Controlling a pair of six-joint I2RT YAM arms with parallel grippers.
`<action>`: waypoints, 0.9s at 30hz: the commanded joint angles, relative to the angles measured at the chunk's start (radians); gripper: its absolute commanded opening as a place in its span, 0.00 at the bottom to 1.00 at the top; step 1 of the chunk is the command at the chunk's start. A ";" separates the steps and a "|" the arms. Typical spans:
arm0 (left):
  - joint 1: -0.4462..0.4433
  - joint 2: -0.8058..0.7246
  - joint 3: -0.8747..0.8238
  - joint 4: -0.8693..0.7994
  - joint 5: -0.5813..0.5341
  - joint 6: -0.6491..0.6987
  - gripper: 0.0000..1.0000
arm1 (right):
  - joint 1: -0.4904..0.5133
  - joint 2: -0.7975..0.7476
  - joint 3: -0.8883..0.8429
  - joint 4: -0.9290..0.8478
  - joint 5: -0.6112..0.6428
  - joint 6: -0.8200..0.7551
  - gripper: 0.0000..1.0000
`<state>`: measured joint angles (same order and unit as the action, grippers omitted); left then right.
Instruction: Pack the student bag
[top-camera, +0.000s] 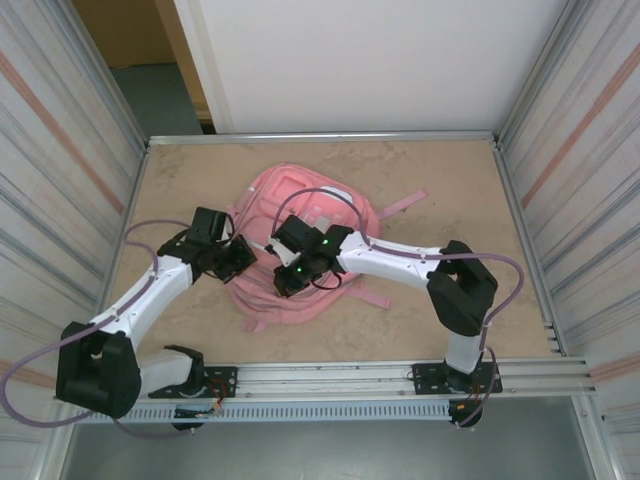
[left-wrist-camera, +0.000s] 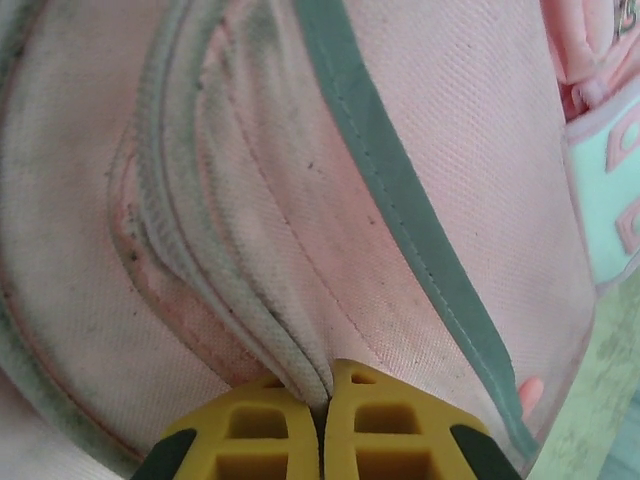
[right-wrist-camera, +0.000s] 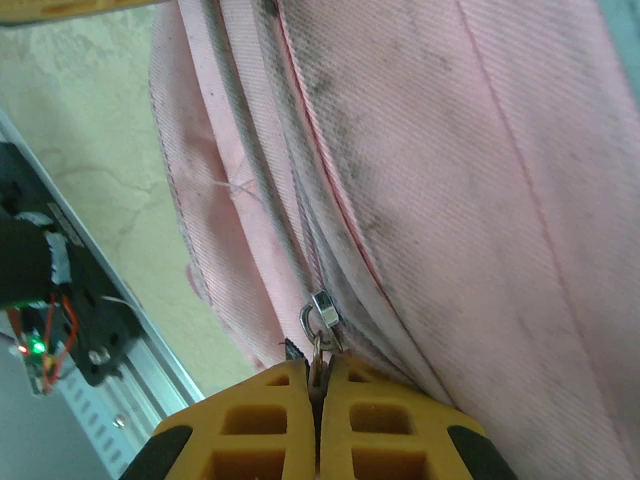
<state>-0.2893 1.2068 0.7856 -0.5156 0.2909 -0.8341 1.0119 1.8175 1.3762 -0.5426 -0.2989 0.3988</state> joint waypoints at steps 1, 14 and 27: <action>0.006 0.044 0.075 -0.001 -0.028 0.180 0.00 | -0.050 -0.101 -0.083 -0.130 0.037 -0.147 0.00; 0.035 0.123 0.113 -0.043 -0.077 0.270 0.00 | -0.232 -0.210 -0.206 -0.254 0.131 -0.211 0.01; 0.022 0.158 0.172 -0.070 0.042 0.405 0.00 | -0.316 -0.200 -0.195 -0.249 0.217 -0.348 0.08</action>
<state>-0.2901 1.3586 0.9310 -0.5278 0.3714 -0.5163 0.7456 1.6150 1.1889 -0.6456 -0.2256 0.0944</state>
